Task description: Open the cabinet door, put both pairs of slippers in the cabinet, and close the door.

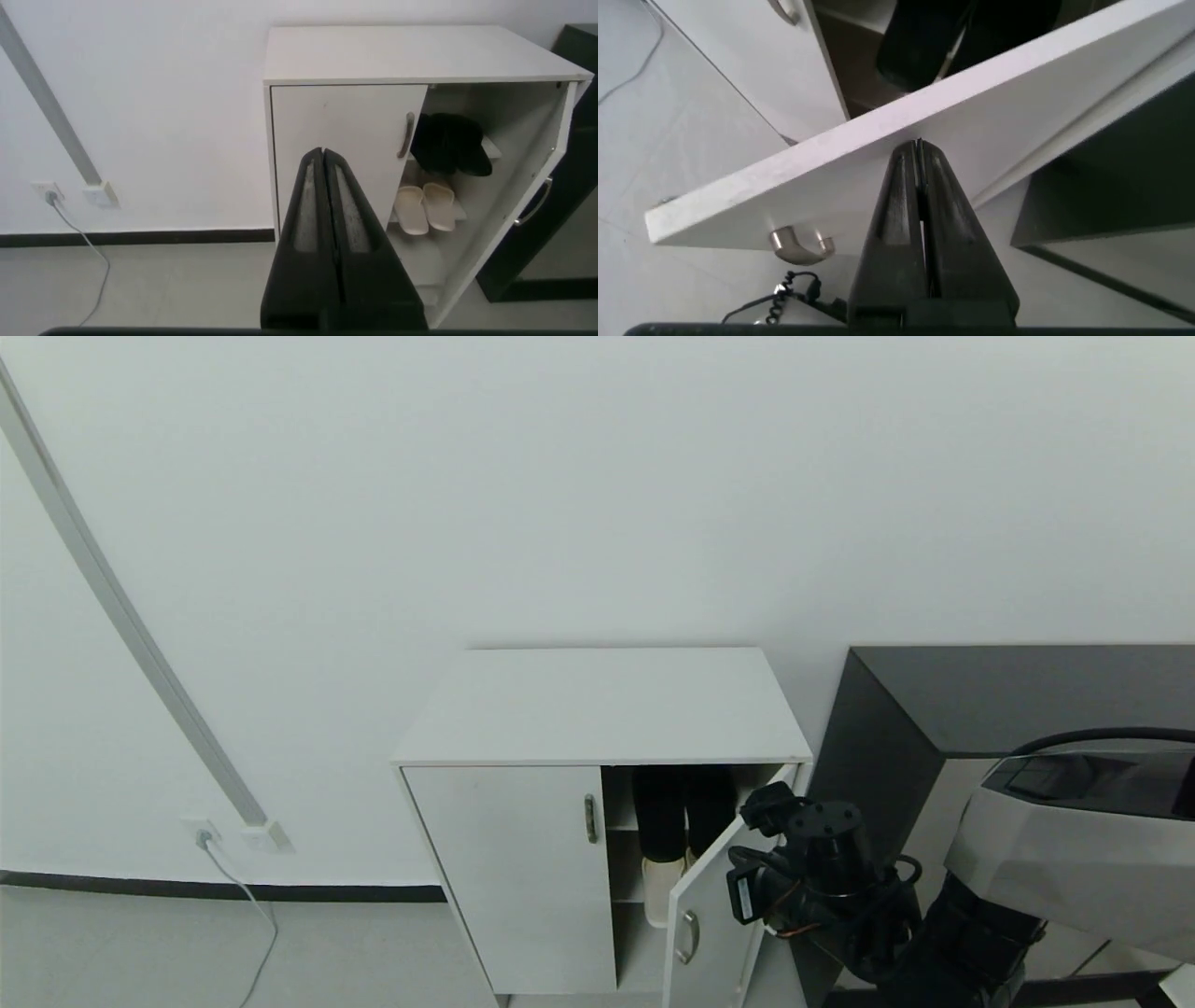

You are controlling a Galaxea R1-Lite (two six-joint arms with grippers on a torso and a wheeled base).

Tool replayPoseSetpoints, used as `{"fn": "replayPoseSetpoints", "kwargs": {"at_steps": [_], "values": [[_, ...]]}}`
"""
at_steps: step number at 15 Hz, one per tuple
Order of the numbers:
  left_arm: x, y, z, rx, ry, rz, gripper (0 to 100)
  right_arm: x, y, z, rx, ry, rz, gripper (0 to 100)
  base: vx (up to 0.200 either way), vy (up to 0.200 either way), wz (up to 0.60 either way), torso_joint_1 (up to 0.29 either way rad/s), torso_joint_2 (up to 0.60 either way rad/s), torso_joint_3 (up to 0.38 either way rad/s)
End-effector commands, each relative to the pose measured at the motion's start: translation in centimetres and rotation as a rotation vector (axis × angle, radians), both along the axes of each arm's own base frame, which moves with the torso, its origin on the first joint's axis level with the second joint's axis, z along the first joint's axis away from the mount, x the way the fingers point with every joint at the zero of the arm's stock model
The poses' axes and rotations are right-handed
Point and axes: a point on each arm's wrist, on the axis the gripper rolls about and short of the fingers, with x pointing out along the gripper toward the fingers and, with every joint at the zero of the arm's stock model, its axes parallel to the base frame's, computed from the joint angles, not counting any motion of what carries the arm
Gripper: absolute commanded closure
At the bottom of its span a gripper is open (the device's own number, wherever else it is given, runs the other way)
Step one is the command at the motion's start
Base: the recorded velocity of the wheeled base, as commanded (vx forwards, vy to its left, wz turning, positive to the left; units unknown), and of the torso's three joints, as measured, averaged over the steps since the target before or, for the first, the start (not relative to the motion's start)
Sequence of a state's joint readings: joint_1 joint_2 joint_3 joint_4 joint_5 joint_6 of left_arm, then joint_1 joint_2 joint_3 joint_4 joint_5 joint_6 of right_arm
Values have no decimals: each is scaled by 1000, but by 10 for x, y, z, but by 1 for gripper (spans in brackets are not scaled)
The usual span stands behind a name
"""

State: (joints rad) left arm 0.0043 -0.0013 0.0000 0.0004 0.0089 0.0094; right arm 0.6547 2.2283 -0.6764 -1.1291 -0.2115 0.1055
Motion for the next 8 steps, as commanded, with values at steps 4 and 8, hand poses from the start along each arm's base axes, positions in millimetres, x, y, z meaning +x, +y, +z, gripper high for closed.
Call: {"fn": "replayPoseSetpoints", "kwargs": {"at_steps": [4,8], "values": [[0,0,0,0,1,1,100,11,8,-6,10,-10,-2,100,0,0,0,0,0,0],[0,0,0,0,1,2,100,20,11,-13,12,-14,-10,100,0,0,0,0,0,0]]}}
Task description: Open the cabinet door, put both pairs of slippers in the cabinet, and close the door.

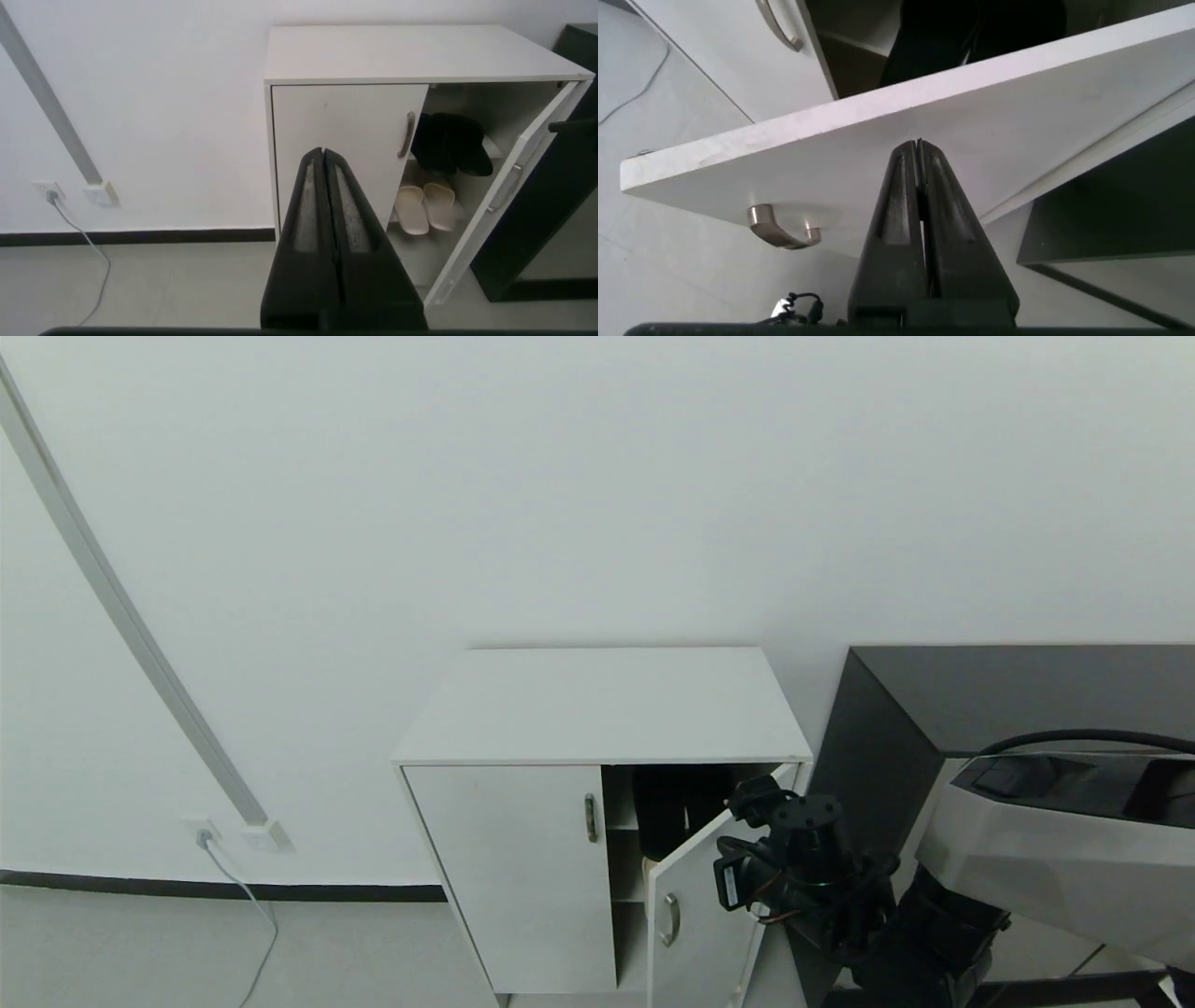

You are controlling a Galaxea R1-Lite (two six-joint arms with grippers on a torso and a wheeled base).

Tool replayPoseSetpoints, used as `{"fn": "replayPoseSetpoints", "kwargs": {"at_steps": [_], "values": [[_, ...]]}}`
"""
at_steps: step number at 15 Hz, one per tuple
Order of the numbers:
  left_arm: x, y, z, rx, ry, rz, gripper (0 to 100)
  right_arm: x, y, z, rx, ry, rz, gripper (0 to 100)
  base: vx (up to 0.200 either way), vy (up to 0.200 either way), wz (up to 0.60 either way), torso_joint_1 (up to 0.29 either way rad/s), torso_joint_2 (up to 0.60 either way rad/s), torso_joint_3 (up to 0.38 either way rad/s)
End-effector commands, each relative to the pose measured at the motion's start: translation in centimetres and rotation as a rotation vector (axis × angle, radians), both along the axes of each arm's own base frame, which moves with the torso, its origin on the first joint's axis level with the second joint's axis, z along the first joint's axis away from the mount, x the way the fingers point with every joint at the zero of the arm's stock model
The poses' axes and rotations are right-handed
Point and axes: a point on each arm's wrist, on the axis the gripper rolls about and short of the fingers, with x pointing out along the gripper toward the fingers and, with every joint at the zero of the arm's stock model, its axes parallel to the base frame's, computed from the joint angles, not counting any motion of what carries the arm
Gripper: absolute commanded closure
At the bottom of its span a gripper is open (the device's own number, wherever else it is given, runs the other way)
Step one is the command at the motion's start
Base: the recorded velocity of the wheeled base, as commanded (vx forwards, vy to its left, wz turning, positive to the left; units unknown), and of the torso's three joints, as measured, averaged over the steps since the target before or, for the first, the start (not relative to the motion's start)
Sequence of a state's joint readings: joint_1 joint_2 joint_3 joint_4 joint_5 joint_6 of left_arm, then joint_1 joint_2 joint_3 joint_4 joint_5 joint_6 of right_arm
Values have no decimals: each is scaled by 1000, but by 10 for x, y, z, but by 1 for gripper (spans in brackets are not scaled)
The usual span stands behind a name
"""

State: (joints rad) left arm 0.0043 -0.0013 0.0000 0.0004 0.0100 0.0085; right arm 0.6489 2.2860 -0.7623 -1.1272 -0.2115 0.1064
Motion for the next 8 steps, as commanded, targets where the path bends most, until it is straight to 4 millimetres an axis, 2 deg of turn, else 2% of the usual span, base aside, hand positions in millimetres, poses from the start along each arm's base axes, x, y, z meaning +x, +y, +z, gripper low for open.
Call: {"fn": "replayPoseSetpoints", "kwargs": {"at_steps": [1,8], "values": [[0,0,0,-1,1,1,100,7,2,-7,-3,3,-6,100,0,0,0,0,0,0],[0,0,0,1,1,1,100,23,6,-6,20,-29,-23,100,0,0,0,0,0,0]]}}
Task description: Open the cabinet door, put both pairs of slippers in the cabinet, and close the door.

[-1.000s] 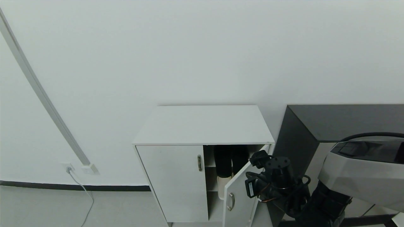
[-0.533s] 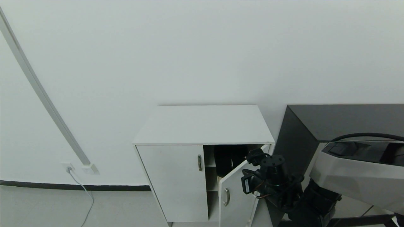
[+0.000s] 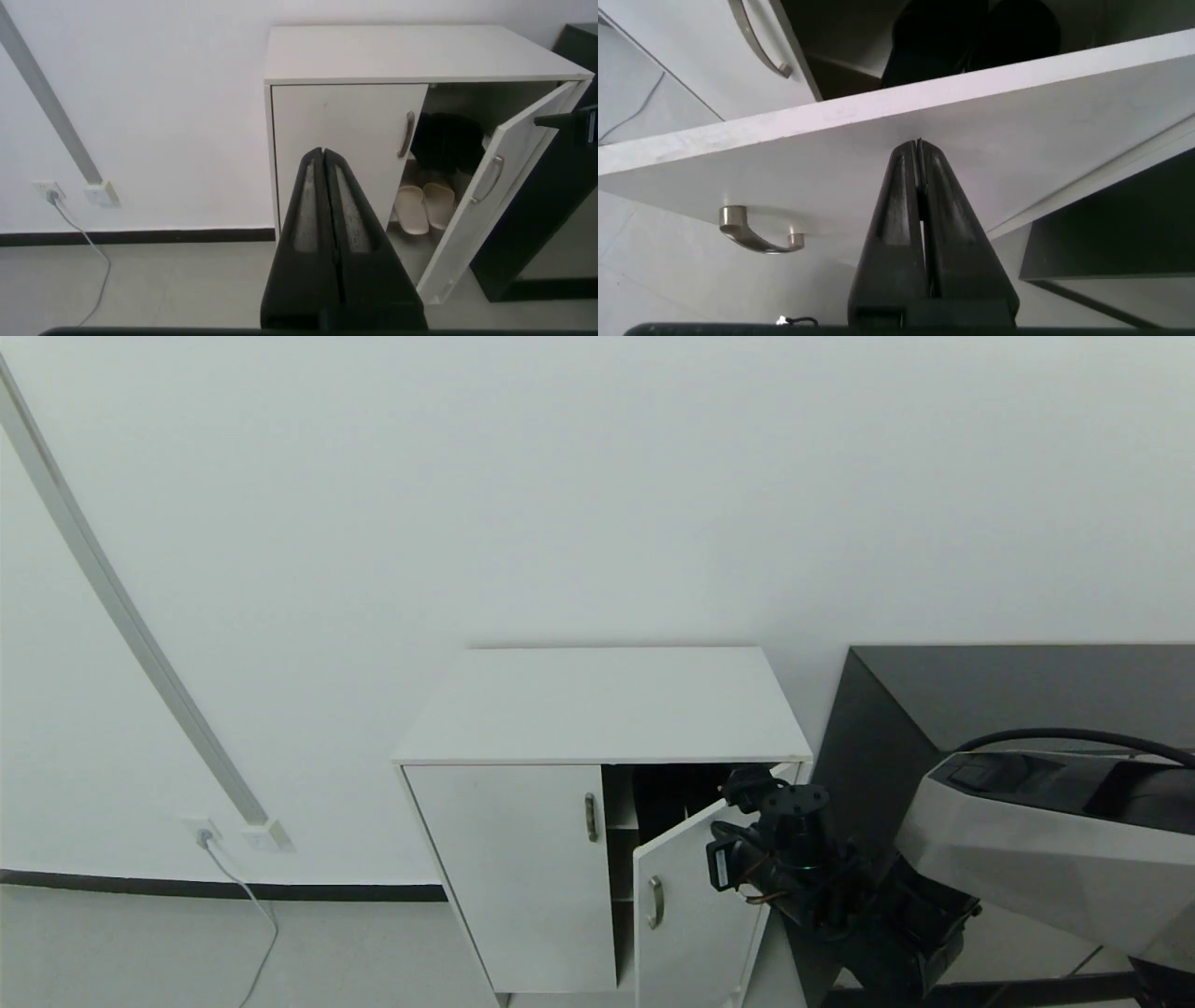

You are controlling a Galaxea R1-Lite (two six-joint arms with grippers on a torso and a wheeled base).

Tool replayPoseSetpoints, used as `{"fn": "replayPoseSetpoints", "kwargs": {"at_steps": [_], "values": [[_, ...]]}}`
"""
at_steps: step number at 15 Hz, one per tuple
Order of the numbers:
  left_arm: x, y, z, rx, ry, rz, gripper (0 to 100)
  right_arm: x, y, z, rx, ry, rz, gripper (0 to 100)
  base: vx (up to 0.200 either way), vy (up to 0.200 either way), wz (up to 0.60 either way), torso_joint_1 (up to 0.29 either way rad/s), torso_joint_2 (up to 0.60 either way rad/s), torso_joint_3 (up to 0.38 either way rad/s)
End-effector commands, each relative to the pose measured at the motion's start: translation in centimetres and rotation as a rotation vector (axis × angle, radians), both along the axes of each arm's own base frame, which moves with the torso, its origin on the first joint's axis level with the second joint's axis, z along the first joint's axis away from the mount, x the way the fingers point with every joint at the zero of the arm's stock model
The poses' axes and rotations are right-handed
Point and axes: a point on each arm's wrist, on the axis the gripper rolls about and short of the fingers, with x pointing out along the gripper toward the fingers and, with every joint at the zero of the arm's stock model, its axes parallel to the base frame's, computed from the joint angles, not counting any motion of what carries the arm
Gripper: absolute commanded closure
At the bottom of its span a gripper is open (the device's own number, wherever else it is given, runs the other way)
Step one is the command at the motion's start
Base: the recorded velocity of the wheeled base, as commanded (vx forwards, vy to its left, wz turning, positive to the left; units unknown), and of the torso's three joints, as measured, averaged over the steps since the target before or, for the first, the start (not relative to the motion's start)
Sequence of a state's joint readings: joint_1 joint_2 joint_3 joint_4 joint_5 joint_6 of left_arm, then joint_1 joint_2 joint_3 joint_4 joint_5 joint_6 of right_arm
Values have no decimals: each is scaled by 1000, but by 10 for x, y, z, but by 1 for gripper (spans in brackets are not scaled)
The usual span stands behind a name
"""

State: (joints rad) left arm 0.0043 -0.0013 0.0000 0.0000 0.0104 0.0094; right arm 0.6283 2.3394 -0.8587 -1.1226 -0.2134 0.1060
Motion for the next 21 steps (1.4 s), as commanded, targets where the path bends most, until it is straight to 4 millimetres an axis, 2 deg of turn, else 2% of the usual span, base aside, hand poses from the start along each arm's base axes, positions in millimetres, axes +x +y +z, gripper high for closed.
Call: {"fn": "replayPoseSetpoints", "kwargs": {"at_steps": [1,6,11,21], "values": [[0,0,0,0,1,1,100,3,1,-3,1,-2,-2,100,0,0,0,0,0,0],[0,0,0,0,1,1,100,17,3,-4,8,-10,-18,100,0,0,0,0,0,0],[0,0,0,0,1,2,100,29,5,2,8,-12,-31,100,0,0,0,0,0,0],[0,0,0,0,1,2,100,41,0,2,19,-27,-54,100,0,0,0,0,0,0]]}}
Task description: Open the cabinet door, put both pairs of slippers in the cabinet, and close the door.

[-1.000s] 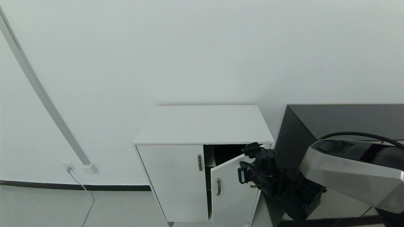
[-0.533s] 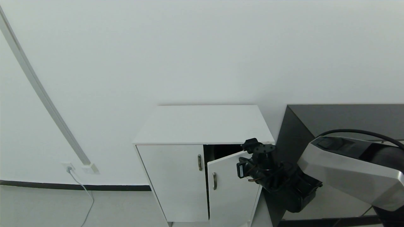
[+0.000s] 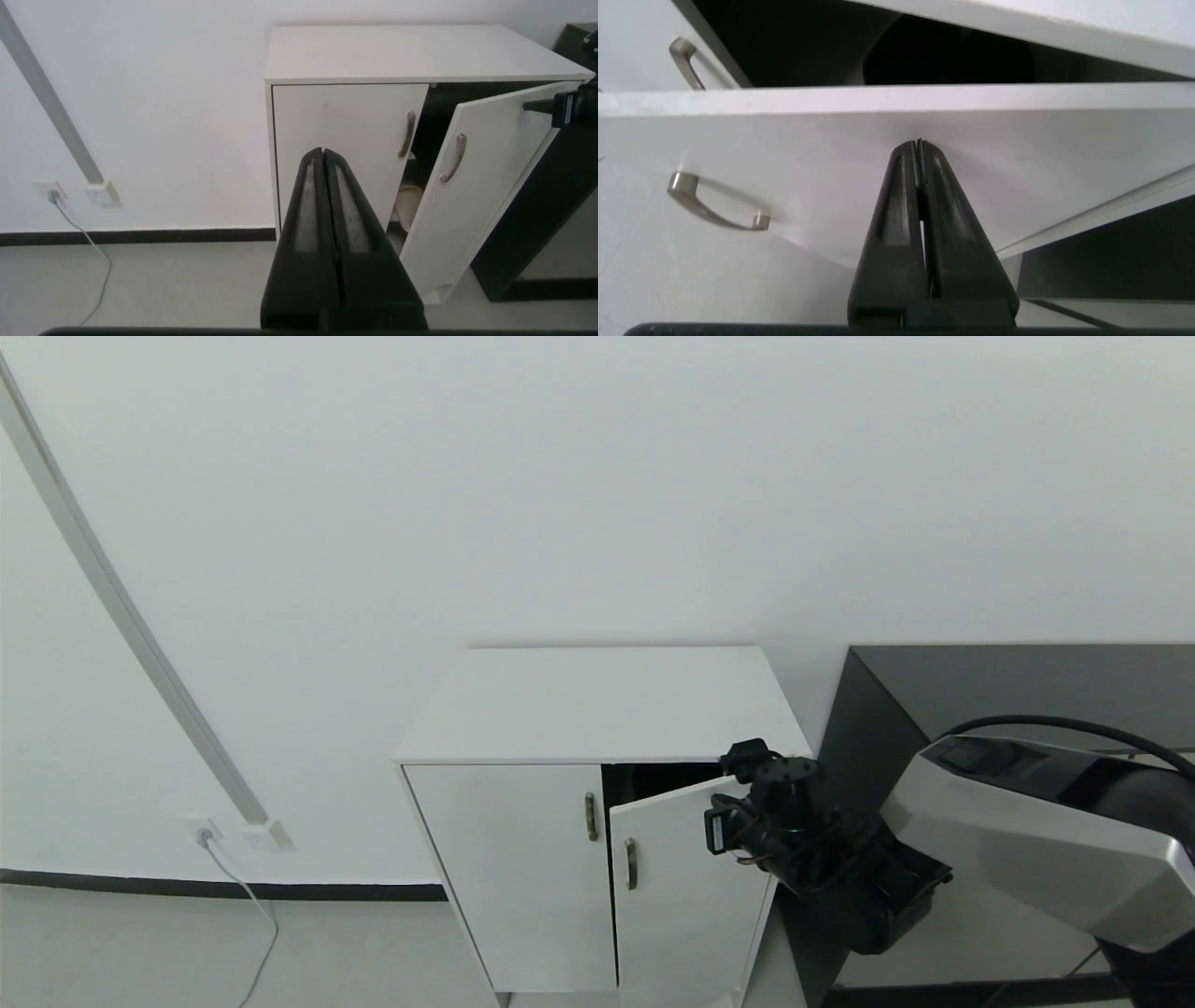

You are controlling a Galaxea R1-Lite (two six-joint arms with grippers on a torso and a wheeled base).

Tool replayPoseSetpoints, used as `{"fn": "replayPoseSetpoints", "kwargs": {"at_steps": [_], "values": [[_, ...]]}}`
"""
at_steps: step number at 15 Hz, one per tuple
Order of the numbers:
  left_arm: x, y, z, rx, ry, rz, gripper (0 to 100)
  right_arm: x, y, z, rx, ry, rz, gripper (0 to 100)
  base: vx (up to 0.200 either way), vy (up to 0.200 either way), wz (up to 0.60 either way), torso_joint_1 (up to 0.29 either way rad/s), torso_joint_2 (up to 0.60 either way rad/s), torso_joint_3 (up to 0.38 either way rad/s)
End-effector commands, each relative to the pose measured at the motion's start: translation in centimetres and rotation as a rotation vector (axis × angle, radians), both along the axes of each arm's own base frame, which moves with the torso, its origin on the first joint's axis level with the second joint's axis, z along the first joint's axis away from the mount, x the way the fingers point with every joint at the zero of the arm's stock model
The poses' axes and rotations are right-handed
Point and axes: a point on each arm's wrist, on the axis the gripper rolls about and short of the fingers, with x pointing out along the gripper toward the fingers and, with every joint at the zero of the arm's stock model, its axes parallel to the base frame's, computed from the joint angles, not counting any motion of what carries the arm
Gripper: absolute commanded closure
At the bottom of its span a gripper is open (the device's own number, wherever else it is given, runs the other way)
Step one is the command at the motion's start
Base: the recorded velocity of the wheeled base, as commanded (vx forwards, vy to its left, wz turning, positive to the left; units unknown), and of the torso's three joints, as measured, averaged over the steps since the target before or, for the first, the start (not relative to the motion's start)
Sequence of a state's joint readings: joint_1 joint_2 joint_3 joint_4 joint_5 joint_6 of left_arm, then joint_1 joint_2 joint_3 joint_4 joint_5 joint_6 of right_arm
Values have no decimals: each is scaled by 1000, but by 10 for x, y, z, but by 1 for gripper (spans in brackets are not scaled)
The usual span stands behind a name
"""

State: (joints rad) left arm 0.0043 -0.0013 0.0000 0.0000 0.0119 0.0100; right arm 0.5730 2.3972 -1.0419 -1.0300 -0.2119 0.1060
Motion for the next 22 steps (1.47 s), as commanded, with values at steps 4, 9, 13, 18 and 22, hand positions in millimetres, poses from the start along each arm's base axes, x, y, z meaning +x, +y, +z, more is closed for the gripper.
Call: {"fn": "replayPoseSetpoints", "kwargs": {"at_steps": [4,9,13,18,22], "values": [[0,0,0,1,1,1,100,6,3,-5,3,-4,-1,100,0,0,0,0,0,0],[0,0,0,-1,1,1,100,10,5,-4,10,-16,-4,100,0,0,0,0,0,0],[0,0,0,1,1,1,100,15,9,0,7,-9,-3,100,0,0,0,0,0,0],[0,0,0,1,1,1,100,19,11,4,8,-11,-4,100,0,0,0,0,0,0],[0,0,0,1,1,1,100,22,12,6,4,-7,-8,100,0,0,0,0,0,0]]}}
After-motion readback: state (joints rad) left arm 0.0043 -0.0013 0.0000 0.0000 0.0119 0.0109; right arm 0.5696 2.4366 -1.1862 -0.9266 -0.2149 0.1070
